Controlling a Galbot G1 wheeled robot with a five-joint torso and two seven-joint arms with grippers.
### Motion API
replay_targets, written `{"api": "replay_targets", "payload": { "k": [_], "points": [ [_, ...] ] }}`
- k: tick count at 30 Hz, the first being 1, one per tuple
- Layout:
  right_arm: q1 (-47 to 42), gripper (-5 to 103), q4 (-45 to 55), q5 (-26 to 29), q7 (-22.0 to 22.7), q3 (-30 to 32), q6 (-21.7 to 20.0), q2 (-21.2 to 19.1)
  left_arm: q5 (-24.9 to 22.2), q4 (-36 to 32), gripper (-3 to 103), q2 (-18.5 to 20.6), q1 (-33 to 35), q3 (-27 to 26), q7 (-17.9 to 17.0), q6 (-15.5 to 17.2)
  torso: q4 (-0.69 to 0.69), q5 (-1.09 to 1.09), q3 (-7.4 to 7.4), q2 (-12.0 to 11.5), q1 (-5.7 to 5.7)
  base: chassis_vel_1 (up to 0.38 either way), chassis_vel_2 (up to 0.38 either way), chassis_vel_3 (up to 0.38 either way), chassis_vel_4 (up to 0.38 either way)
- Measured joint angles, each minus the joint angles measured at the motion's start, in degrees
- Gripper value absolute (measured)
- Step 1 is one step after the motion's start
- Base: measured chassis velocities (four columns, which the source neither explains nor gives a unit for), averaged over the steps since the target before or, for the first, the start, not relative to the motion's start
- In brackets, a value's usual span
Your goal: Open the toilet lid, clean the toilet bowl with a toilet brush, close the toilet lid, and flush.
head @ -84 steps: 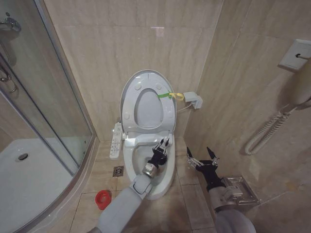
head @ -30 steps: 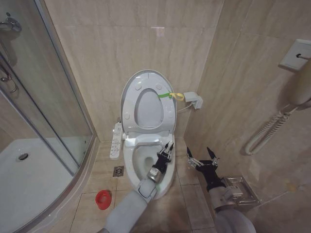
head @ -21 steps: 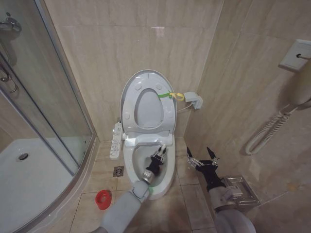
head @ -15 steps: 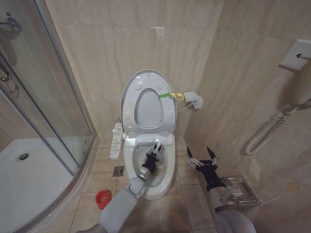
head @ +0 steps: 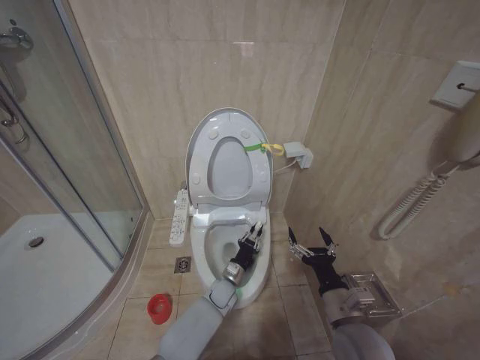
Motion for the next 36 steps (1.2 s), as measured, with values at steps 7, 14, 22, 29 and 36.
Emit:
{"api": "replay_targets", "payload": {
  "k": [7,14,22,29,36],
  "points": [
    [0.0,100,0.0,0.0,0.0,0.0,0.0,0.0,0.1,5.3,20,1.3,-1.8,-2.2,0.8,-1.4,0.0,0.02,0.01,0.0,0.0,0.0,0.0,0.0,0.0],
    [0.0,100,0.0,0.0,0.0,0.0,0.0,0.0,0.1,1.7,20,2.5,-2.1,-3.1,0.8,-1.0,-0.01,0.0,0.01,0.0,0.0,0.0,0.0,0.0,0.0],
    [0.0,100,0.0,0.0,0.0,0.0,0.0,0.0,1.8,4.7,20,1.6,-1.3,-2.5,0.9,-1.4,0.0,0.0,0.01,0.0,0.0,0.0,0.0,0.0,0.0],
    [0.0,100,0.0,0.0,0.0,0.0,0.0,0.0,2.2,6.3,20,1.9,-0.4,-2.0,1.4,-1.6,0.0,0.0,-0.01,0.0,0.0,0.0,0.0,0.0,0.0],
    [0.0,100,0.0,0.0,0.0,0.0,0.0,0.0,2.1,6.6,20,1.7,-0.1,-2.1,1.5,-1.7,0.0,0.0,-0.01,0.0,0.0,0.0,0.0,0.0,0.0]
  ]
}}
